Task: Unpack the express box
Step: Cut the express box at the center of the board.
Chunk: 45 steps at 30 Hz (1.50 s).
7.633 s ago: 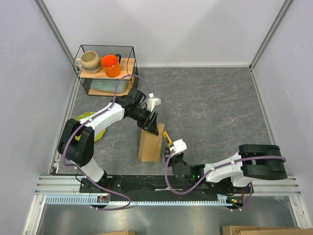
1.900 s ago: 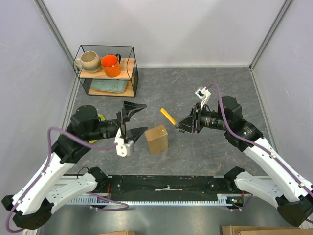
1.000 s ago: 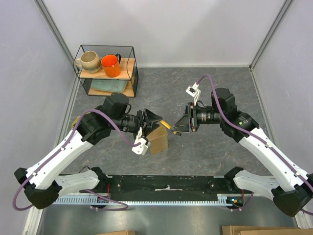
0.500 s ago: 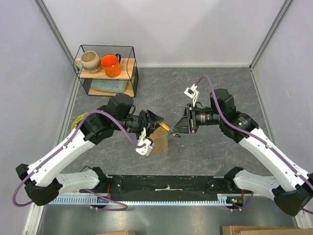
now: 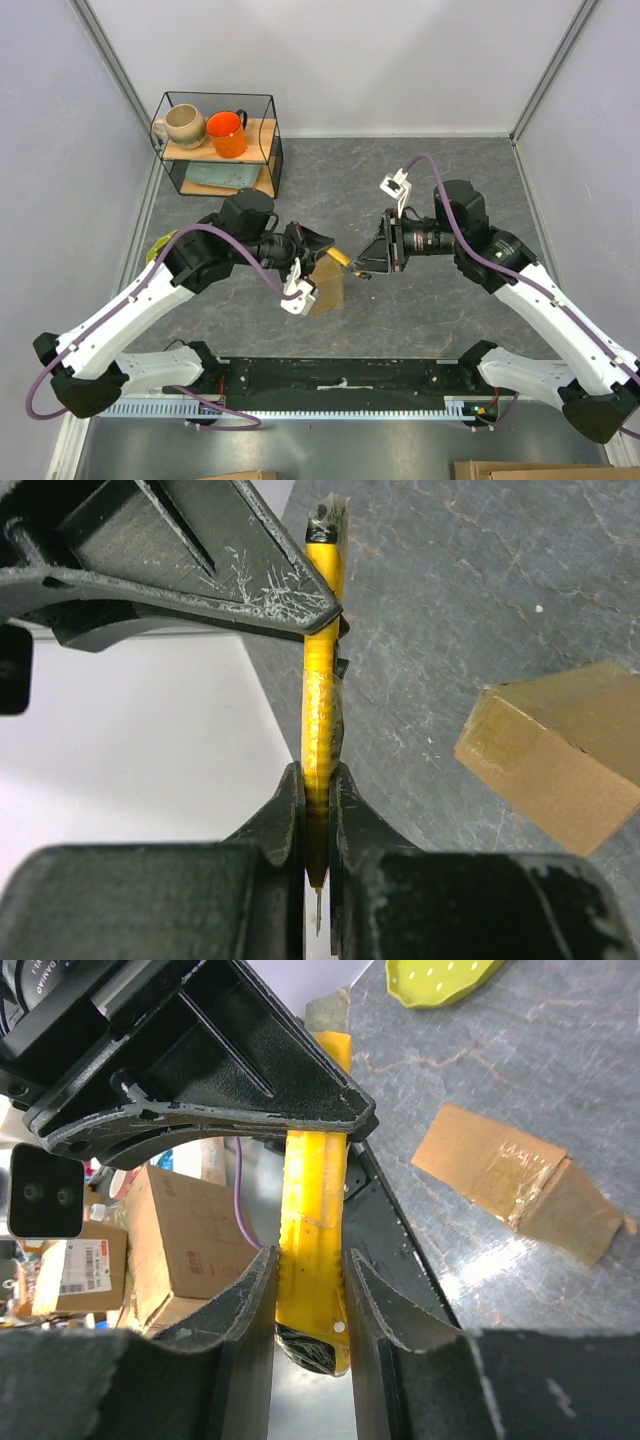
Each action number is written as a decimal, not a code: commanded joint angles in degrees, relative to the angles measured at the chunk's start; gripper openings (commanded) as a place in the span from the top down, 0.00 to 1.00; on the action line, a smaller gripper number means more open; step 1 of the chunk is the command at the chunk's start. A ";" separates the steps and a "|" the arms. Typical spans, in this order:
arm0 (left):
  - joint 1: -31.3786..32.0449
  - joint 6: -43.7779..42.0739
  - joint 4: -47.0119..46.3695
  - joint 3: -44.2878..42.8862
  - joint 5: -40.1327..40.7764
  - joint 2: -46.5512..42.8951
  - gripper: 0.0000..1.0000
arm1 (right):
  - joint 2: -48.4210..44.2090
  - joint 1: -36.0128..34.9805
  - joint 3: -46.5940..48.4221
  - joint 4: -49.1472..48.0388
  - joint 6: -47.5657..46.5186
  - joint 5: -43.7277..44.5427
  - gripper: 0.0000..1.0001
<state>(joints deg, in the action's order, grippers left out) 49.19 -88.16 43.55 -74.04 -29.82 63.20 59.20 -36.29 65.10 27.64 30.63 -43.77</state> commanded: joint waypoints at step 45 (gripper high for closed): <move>-13.86 95.63 -26.32 -4.09 -31.70 1.40 0.98 | -6.55 -2.11 -4.28 -45.31 2.07 11.51 0.74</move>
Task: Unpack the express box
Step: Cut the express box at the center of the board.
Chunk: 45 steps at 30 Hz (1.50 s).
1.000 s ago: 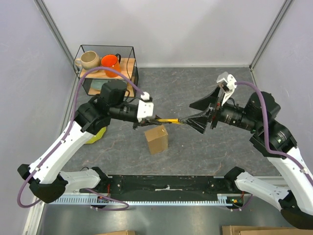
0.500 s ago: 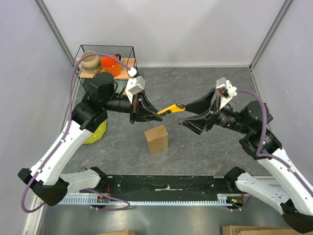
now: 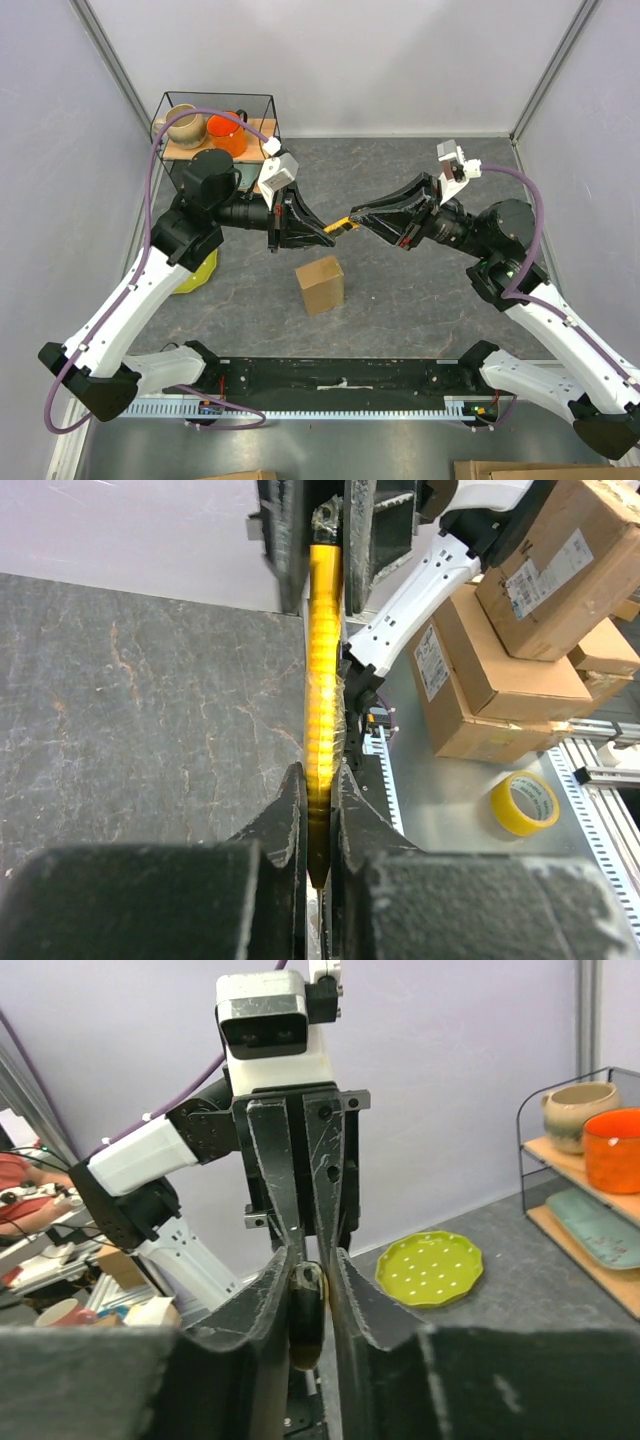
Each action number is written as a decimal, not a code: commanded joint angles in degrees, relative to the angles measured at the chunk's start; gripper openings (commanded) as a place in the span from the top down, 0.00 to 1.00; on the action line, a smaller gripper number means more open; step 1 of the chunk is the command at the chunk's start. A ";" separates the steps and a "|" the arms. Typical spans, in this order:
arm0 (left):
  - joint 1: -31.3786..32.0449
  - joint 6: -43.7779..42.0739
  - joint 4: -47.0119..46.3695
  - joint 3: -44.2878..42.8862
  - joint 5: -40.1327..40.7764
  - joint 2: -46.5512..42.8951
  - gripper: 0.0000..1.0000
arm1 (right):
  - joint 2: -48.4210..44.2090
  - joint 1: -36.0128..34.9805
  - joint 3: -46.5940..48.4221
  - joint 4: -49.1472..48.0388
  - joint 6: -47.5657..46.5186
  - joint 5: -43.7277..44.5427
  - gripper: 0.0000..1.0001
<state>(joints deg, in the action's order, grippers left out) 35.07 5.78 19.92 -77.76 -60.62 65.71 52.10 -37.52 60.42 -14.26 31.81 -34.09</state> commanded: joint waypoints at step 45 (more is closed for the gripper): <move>-2.99 9.67 -11.47 6.21 -11.10 -4.98 0.98 | -3.58 -0.89 4.27 9.27 -6.24 1.92 0.07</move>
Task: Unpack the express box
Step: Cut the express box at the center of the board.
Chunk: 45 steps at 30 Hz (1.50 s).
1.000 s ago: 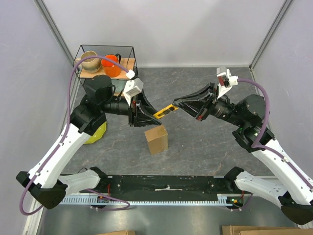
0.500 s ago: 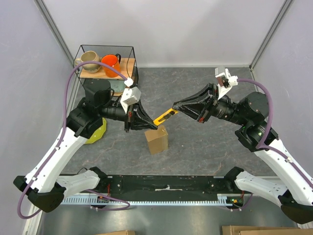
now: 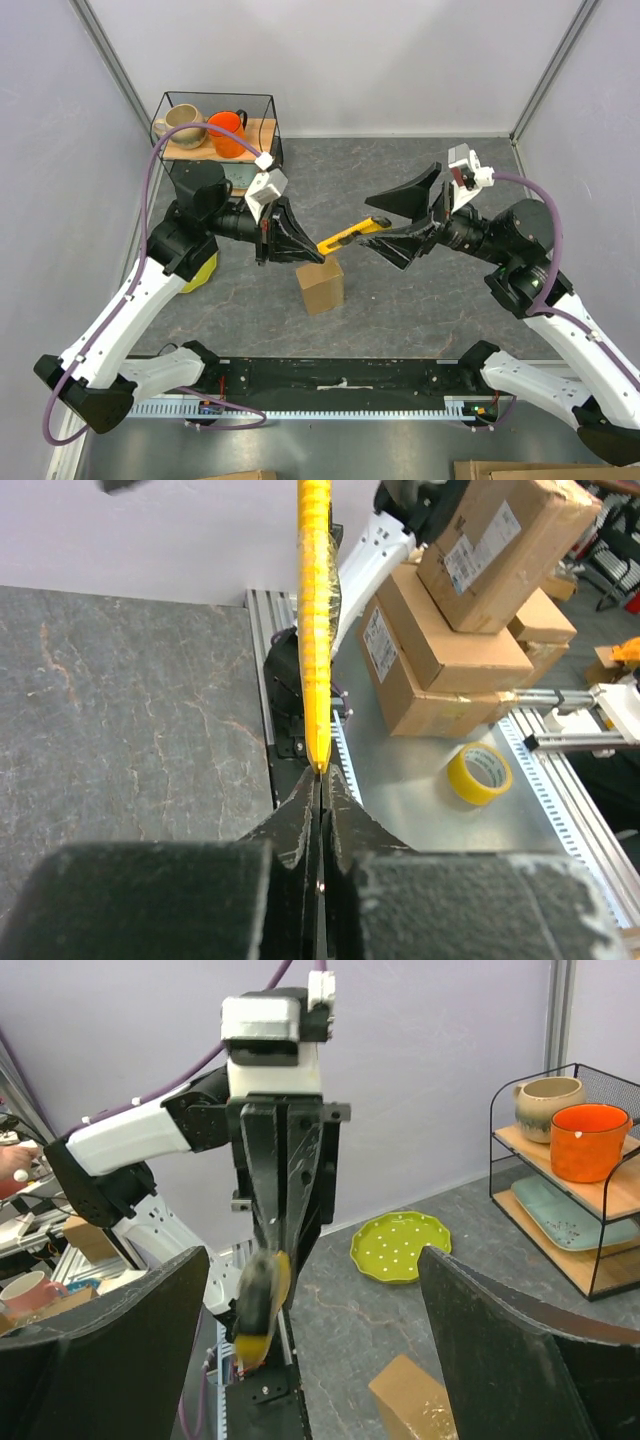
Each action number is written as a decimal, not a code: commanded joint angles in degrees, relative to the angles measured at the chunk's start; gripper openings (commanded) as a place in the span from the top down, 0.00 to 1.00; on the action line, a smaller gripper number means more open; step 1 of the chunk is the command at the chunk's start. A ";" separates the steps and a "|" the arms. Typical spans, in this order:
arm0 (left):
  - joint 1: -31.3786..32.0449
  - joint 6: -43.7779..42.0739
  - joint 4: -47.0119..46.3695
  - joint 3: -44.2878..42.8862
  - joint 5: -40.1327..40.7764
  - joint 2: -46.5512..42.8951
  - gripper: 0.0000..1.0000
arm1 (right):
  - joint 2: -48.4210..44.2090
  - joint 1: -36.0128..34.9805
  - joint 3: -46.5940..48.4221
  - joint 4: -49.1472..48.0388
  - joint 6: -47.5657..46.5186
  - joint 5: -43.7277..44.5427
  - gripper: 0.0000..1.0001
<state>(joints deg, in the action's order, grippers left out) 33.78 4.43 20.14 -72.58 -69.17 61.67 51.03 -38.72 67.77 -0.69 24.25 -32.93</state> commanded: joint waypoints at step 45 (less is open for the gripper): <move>-1.17 5.96 -8.02 1.47 6.67 -1.81 0.98 | 10.85 -6.45 -5.19 -29.64 10.56 -3.81 0.49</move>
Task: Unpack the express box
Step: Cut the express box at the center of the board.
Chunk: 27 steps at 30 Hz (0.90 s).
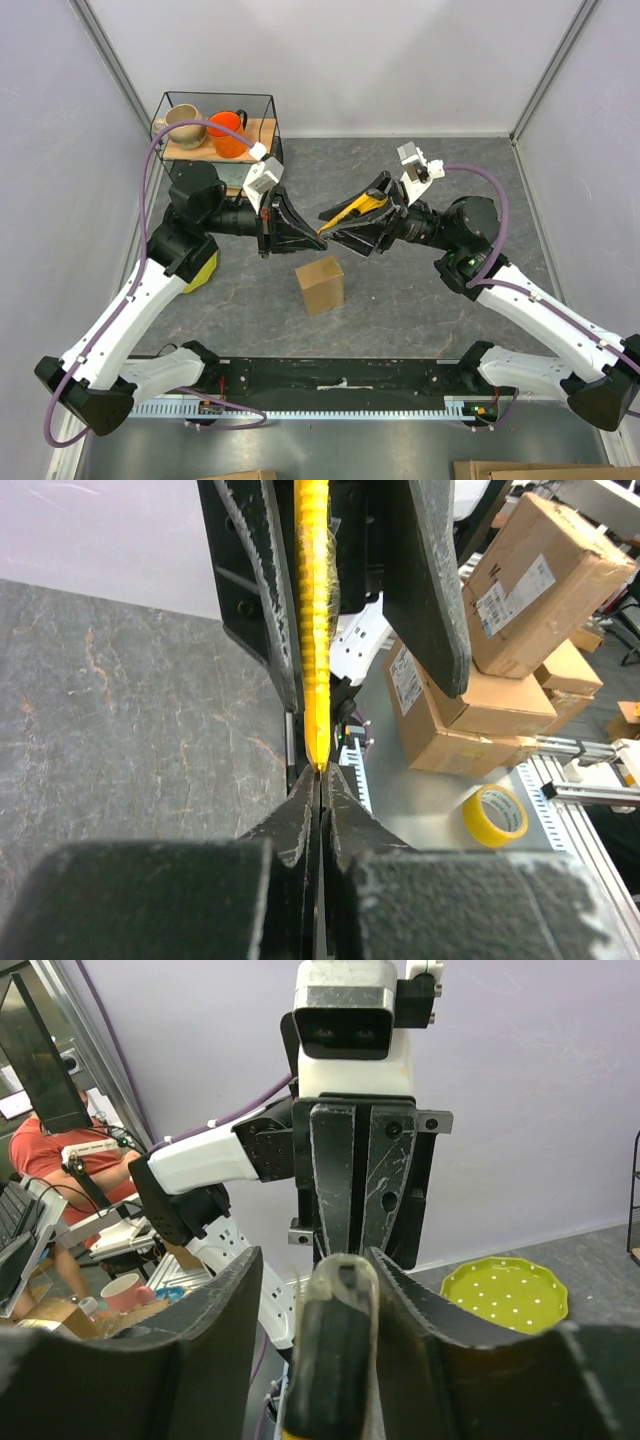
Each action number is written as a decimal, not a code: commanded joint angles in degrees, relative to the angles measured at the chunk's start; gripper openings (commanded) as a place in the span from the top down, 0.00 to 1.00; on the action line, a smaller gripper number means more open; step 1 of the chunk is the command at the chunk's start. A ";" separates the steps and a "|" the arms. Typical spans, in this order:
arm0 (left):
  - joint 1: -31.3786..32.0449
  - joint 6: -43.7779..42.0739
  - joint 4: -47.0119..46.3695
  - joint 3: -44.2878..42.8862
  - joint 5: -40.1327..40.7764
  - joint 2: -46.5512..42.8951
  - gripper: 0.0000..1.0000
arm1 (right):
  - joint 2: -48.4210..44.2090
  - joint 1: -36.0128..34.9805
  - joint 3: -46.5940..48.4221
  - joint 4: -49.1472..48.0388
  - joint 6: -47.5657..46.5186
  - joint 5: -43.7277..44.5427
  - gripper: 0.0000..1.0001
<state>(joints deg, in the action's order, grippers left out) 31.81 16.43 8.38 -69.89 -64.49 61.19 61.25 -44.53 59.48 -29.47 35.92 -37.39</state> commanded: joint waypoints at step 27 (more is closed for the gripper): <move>1.23 -19.38 18.84 -6.22 9.37 -2.21 0.01 | -5.61 -1.87 2.22 18.29 -17.02 12.76 1.00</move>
<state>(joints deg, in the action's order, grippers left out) 33.30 4.45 22.39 -72.64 -58.96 60.18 59.27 -46.39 62.02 -16.32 25.71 -31.53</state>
